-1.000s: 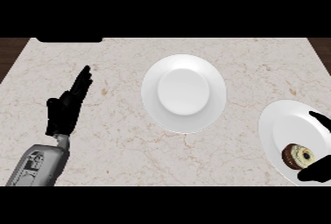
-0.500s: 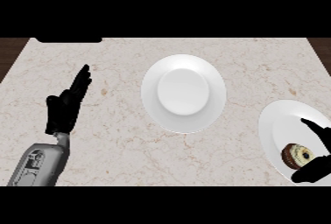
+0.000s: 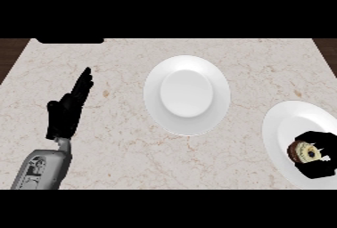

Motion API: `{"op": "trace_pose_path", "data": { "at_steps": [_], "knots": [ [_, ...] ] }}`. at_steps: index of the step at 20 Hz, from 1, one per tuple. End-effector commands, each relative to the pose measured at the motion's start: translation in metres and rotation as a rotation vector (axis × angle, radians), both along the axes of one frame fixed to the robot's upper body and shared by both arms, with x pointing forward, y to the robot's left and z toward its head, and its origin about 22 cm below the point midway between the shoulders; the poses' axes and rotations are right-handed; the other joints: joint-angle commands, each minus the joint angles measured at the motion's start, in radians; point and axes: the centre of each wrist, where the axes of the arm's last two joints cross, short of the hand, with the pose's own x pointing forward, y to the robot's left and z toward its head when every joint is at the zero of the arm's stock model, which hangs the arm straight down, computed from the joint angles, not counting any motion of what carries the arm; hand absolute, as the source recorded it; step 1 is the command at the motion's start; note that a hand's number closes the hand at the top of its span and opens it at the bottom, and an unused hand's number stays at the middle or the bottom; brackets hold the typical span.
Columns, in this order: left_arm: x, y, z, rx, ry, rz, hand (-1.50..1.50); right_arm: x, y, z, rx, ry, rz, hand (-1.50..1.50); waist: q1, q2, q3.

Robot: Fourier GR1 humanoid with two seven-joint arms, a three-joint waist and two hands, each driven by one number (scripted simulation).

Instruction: Pick the cupcake from the plate and place it in the plate

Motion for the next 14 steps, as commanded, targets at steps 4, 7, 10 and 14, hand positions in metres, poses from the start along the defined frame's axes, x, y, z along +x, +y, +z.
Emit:
{"op": "trace_pose_path", "data": {
  "at_steps": [4,7,10,14],
  "knots": [
    [0.011,0.013,0.005,-0.001,0.004,0.004,0.00,0.017,-0.009,-0.002,-0.030,-0.034,0.014,1.50,0.000,0.001,0.000],
    [0.003,-0.003,0.012,0.000,0.003,0.002,0.00,-0.002,0.015,-0.015,-0.079,-0.083,0.007,1.50,-0.001,0.000,0.000],
    [-0.017,0.009,-0.004,-0.010,0.010,0.009,0.00,-0.021,0.029,-0.010,-0.155,-0.131,-0.008,1.50,-0.002,-0.002,0.000],
    [0.001,0.001,0.004,-0.001,-0.004,0.001,0.00,-0.052,0.068,-0.002,-0.216,-0.252,-0.020,1.50,-0.014,-0.002,0.000]
  ]
}}
